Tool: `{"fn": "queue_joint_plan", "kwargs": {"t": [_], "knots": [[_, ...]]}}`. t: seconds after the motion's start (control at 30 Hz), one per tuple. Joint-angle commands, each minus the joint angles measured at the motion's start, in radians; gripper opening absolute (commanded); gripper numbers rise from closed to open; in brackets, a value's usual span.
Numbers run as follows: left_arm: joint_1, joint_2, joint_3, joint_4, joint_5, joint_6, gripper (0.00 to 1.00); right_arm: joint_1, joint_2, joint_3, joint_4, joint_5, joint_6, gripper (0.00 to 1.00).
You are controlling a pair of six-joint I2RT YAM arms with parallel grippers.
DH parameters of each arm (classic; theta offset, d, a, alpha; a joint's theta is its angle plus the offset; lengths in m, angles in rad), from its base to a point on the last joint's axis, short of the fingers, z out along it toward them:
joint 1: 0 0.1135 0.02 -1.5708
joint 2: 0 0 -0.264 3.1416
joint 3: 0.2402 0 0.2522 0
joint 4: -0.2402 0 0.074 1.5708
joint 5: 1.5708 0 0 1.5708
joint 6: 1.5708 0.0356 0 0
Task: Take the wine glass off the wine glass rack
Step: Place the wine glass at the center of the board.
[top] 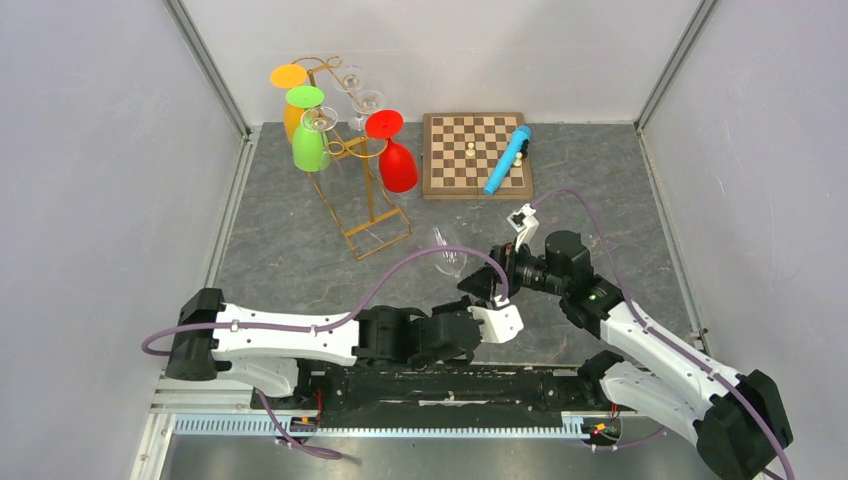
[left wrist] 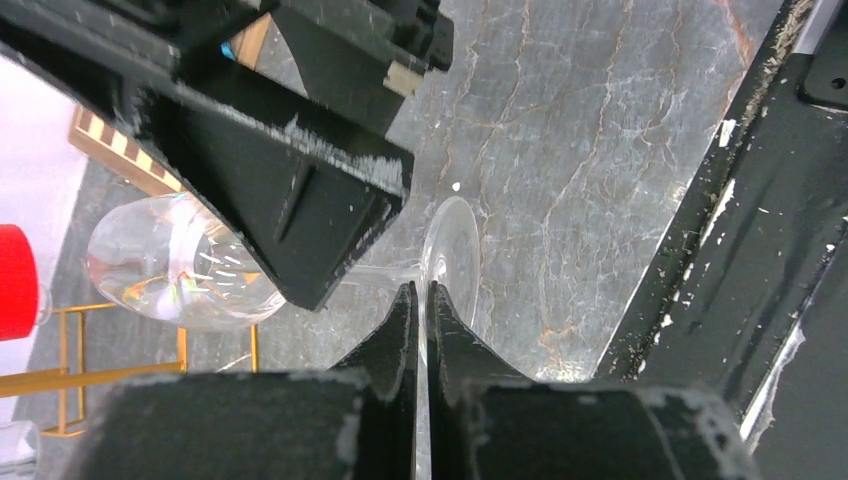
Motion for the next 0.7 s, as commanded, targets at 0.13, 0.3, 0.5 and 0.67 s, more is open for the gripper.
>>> {"fn": "queue_joint_plan", "kwargs": {"t": [0.13,0.3,0.5,0.67], "knots": [[-0.043,0.022,0.013,0.128,-0.125,0.109,0.02,0.041,0.039,0.037,0.068,0.001,0.009,0.89],[-0.063,0.018,0.000,0.153,-0.141,0.122,0.02,0.056,0.053,0.038,0.080,0.004,0.013,0.83],[-0.076,0.017,-0.009,0.166,-0.139,0.116,0.02,0.064,0.063,0.029,0.098,0.005,0.021,0.71],[-0.077,0.009,-0.019,0.171,-0.133,0.109,0.02,0.069,0.064,0.024,0.103,0.005,0.025,0.56]]}}
